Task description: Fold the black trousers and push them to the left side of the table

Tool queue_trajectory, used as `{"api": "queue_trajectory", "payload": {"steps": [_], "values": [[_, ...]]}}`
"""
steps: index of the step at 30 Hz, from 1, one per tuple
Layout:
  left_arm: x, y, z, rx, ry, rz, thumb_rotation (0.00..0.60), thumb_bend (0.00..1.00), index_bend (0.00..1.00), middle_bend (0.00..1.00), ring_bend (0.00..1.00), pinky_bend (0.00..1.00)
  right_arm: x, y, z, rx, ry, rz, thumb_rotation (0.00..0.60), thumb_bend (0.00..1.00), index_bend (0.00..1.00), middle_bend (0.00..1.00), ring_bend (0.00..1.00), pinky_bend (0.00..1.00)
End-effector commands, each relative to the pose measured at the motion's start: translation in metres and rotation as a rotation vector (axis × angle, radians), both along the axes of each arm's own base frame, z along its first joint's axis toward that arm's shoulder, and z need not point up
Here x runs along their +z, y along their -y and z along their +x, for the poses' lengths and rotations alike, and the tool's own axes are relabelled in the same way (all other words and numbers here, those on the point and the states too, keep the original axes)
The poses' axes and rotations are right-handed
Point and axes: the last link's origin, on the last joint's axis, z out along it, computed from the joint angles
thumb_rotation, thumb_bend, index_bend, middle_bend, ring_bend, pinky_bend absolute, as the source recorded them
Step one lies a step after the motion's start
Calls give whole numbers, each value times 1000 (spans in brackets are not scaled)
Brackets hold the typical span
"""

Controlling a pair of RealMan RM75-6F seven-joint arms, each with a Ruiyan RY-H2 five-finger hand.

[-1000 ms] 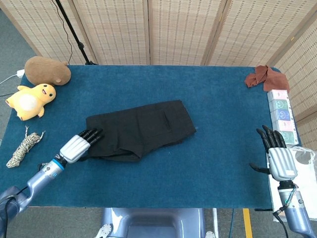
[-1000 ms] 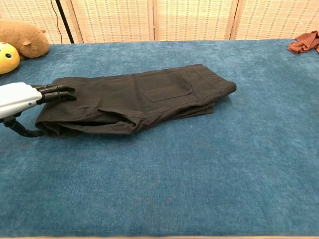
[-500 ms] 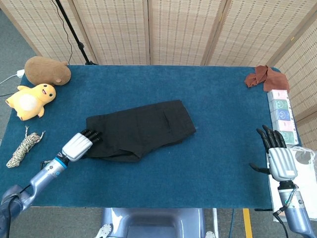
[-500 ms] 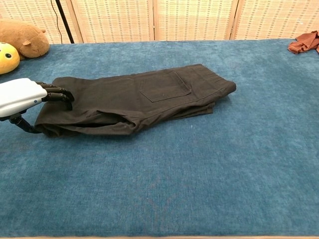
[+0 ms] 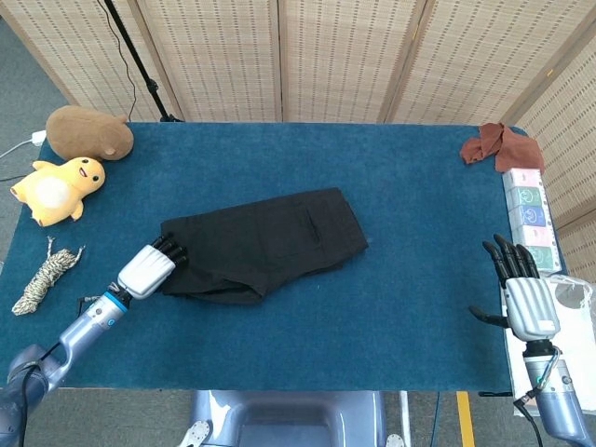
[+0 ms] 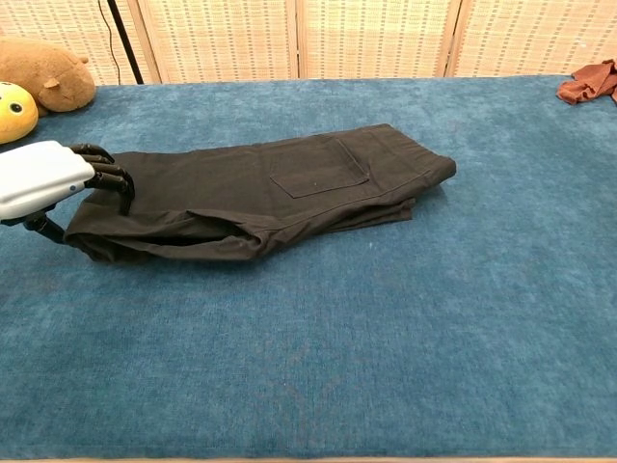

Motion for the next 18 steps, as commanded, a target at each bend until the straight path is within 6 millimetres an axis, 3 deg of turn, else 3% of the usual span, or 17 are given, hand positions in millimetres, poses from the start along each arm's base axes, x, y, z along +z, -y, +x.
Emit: {"api": "queue_trajectory", "payload": {"steps": [1, 7, 14, 18], "values": [[-1, -3, 2, -3, -3, 5, 600, 366, 471, 336, 287, 174, 0, -1, 1, 5, 0, -1, 600, 0, 0, 0, 0, 0], [-4, -2, 3, -13, -14, -2, 600, 439, 482, 350, 309, 209, 1, -2, 2, 9, 2, -3, 600, 0, 0, 0, 0, 0], [-11, -1, 15, -74, -4, -9, 600, 504, 634, 494, 456, 347, 2, -2, 3, 13, 5, -5, 600, 0, 0, 0, 0, 0], [-11, 0, 15, -96, -15, -11, 600, 534, 690, 540, 495, 373, 3, -2, 3, 14, 7, -8, 600, 0, 0, 0, 0, 0]]}}
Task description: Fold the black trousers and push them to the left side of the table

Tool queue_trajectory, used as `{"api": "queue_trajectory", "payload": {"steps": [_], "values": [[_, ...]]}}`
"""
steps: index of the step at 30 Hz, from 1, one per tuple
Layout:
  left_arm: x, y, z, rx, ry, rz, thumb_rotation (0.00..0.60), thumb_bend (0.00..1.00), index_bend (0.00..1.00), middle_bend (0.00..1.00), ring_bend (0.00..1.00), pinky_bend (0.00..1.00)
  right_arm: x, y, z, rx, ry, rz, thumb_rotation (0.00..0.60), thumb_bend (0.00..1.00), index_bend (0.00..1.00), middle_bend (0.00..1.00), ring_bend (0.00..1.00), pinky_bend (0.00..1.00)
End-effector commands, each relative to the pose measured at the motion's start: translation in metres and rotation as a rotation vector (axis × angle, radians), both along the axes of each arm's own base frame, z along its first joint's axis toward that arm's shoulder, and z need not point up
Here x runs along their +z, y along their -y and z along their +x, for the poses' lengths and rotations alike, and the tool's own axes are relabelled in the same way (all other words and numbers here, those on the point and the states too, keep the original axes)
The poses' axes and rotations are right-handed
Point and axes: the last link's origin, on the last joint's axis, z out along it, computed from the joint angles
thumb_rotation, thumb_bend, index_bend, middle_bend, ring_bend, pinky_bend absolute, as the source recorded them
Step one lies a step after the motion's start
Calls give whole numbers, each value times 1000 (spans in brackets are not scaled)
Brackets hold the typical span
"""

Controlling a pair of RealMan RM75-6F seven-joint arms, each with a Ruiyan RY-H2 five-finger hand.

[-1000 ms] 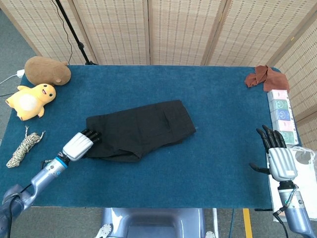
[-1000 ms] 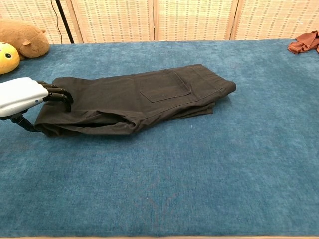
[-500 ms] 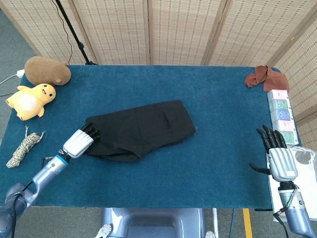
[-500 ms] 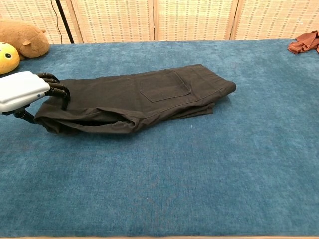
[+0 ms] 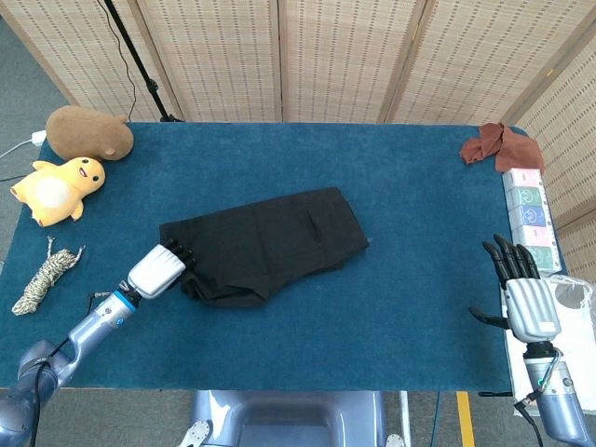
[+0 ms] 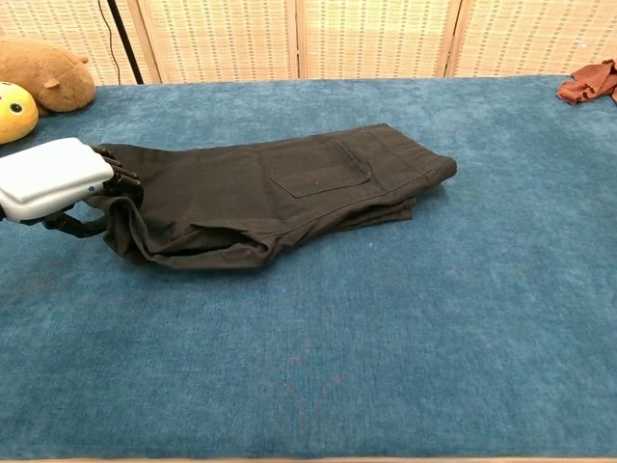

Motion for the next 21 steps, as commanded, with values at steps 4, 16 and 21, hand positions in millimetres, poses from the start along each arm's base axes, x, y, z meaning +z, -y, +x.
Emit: {"api": "queue_trajectory", "payload": {"steps": [4, 16, 21], "values": [[5, 3, -6, 3, -6, -2, 600, 537, 706, 553, 504, 381, 0, -1, 0, 2, 2, 1, 600, 0, 0, 0, 0, 0], [64, 41, -54, 34, -4, 14, 600, 538, 715, 560, 513, 384, -7, 0, 0, -5, -10, 26, 600, 0, 0, 0, 0, 0], [91, 66, -64, 2, 3, -3, 600, 538, 723, 570, 514, 385, -11, 1, 0, -11, -23, 34, 600, 0, 0, 0, 0, 0]]}}
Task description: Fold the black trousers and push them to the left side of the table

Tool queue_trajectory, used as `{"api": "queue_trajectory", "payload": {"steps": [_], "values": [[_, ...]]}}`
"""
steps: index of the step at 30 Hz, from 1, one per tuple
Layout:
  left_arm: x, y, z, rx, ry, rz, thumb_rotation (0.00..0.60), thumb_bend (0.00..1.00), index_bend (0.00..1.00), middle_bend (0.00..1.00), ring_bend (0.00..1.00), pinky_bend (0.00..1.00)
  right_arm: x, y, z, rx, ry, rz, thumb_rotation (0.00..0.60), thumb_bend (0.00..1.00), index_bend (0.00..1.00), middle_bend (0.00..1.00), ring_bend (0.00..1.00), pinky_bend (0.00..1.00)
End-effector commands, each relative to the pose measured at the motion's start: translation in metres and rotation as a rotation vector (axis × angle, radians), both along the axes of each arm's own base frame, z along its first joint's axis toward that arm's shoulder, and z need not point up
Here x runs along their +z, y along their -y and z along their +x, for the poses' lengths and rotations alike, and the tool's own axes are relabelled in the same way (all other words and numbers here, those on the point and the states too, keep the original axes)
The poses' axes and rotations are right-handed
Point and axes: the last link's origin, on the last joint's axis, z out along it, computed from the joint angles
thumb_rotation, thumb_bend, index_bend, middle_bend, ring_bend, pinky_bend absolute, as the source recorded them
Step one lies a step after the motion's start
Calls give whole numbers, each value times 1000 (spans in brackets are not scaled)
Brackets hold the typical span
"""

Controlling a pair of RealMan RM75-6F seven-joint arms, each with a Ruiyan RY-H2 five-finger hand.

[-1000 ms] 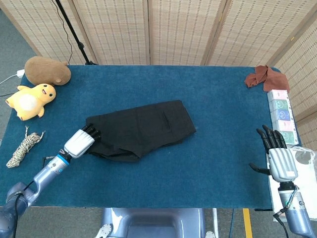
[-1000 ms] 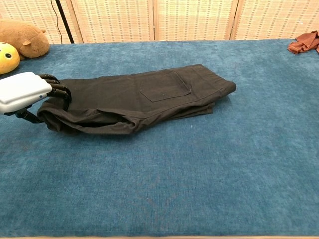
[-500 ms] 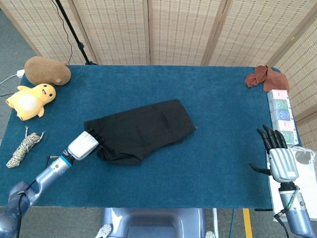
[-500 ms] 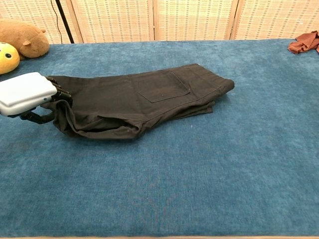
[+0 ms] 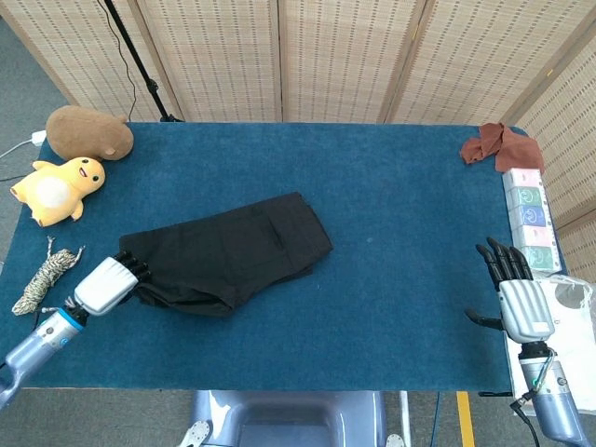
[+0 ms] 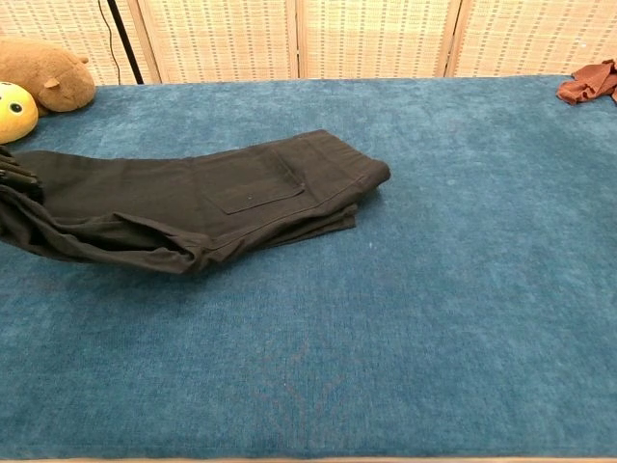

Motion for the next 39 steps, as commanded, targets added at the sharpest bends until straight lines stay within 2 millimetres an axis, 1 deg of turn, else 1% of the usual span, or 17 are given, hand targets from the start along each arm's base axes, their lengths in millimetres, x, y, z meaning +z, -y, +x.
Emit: {"api": "queue_trajectory", "payload": {"steps": [1, 4, 6, 7, 12, 17, 20, 21, 22, 25, 28, 30, 32, 33, 35, 37, 39], "values": [[21, 27, -11, -33, -23, -22, 600, 538, 723, 570, 514, 385, -2, 1, 0, -4, -7, 3, 600, 0, 0, 0, 0, 0], [36, 47, -19, -42, -53, -30, 600, 538, 725, 572, 514, 385, -3, 1, -1, -8, -12, 3, 600, 0, 0, 0, 0, 0], [41, 57, -22, -29, -50, -48, 600, 538, 729, 575, 516, 385, -3, 1, -1, -9, -18, -1, 600, 0, 0, 0, 0, 0], [44, 67, -25, -16, -53, -67, 600, 538, 730, 576, 517, 385, -3, 1, -1, -11, -21, -6, 600, 0, 0, 0, 0, 0], [53, 88, -31, -24, -94, -76, 600, 538, 732, 579, 518, 385, -2, 1, -1, -12, -23, -12, 600, 0, 0, 0, 0, 0], [60, 101, -34, -12, -115, -76, 600, 538, 731, 578, 518, 385, 0, 2, -2, -14, -19, -15, 600, 0, 0, 0, 0, 0], [63, 101, -31, -21, -116, -55, 600, 538, 732, 578, 518, 385, 2, 2, -3, -15, -17, -20, 600, 0, 0, 0, 0, 0], [64, 97, -28, -27, -104, -39, 600, 538, 731, 578, 518, 385, 2, 3, -3, -16, -16, -22, 600, 0, 0, 0, 0, 0], [66, 85, -17, -58, -64, -1, 600, 538, 732, 578, 518, 385, 3, 3, -4, -16, -12, -27, 600, 0, 0, 0, 0, 0], [64, 57, 9, -126, -11, 47, 600, 538, 731, 578, 518, 385, 6, 3, -4, -14, -9, -34, 600, 0, 0, 0, 0, 0], [57, 18, 48, -199, 59, 93, 600, 538, 731, 578, 519, 385, 8, 2, -4, -15, -5, -40, 600, 0, 0, 0, 0, 0], [49, -1, 66, -214, 75, 106, 600, 537, 731, 579, 518, 385, 9, 3, -3, -14, -2, -42, 600, 0, 0, 0, 0, 0], [37, -20, 87, -227, 93, 111, 600, 538, 731, 578, 518, 385, 9, 3, -3, -13, -2, -41, 600, 0, 0, 0, 0, 0], [35, -24, 90, -228, 95, 112, 600, 538, 731, 578, 518, 385, 9, 3, -3, -13, -2, -41, 600, 0, 0, 0, 0, 0], [22, -37, 106, -239, 103, 111, 600, 538, 731, 578, 517, 385, 9, 3, -3, -13, 0, -39, 600, 0, 0, 0, 0, 0], [0, -55, 127, -254, 91, 104, 600, 538, 731, 578, 516, 385, 9, 3, -4, -15, 3, -40, 600, 0, 0, 0, 0, 0], [-18, -66, 141, -263, 80, 95, 600, 538, 730, 578, 515, 385, 9, 3, -4, -16, 5, -39, 600, 0, 0, 0, 0, 0]]}}
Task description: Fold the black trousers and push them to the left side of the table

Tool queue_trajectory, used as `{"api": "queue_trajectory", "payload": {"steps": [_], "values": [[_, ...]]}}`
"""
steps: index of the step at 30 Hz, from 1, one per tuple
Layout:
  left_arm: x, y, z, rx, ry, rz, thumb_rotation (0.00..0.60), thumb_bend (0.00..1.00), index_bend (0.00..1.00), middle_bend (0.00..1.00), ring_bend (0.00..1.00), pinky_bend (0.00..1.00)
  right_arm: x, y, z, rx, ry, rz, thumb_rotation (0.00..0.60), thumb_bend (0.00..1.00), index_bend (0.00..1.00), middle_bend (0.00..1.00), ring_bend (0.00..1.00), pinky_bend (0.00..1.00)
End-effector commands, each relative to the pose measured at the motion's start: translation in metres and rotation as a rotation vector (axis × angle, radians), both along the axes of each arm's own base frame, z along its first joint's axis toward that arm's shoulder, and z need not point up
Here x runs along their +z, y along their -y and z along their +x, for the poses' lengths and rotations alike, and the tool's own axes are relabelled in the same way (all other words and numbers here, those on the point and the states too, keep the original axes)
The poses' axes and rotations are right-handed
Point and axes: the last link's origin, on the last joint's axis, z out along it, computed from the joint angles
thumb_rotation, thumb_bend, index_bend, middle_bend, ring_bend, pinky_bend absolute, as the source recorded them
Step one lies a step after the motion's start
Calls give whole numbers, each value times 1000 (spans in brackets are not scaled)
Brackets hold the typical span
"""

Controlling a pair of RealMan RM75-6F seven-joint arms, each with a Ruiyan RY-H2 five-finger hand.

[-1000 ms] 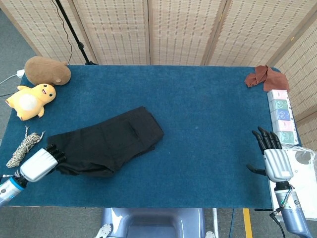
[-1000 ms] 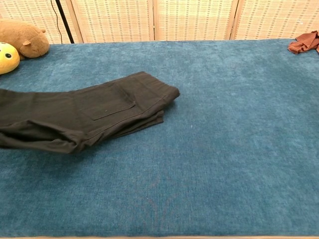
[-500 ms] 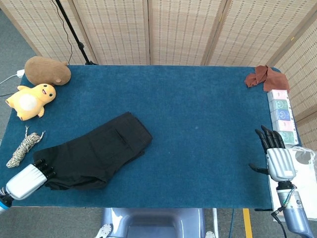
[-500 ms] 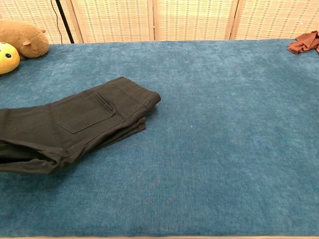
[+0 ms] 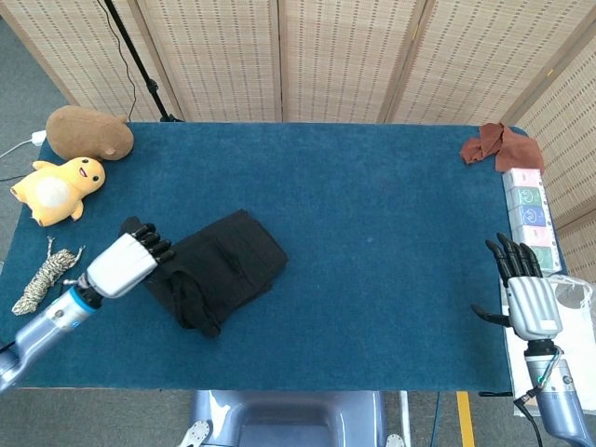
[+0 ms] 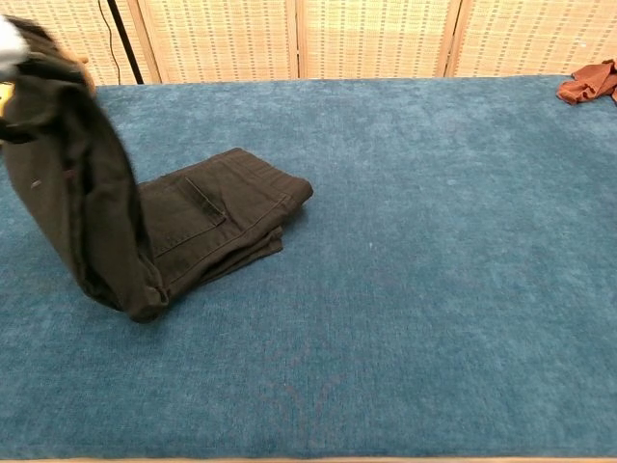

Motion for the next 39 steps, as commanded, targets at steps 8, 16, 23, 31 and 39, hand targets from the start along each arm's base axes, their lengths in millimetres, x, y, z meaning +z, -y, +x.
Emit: {"api": "queue_trajectory", "payload": {"steps": [8, 16, 23, 31, 39], "values": [[-80, -49, 71, -43, -36, -17, 600, 535, 711, 571, 505, 385, 2, 2, -3, -10, 10, 1, 600, 0, 0, 0, 0, 0], [-129, -63, 94, -4, -75, -32, 600, 498, 374, 263, 229, 277, 6, 2, -6, -19, 20, -3, 600, 0, 0, 0, 0, 0], [-138, -64, 104, 76, 28, -57, 600, 327, 0, 0, 0, 84, 8, 0, -7, -19, 24, -6, 600, 0, 0, 0, 0, 0], [-94, -39, 72, 71, 127, -120, 600, 315, 0, 0, 0, 83, 8, -2, -5, -10, 26, -6, 600, 0, 0, 0, 0, 0], [-40, 19, -19, 139, 95, -164, 600, 315, 0, 0, 0, 83, 7, -3, -2, -2, 27, -1, 600, 0, 0, 0, 0, 0]]}}
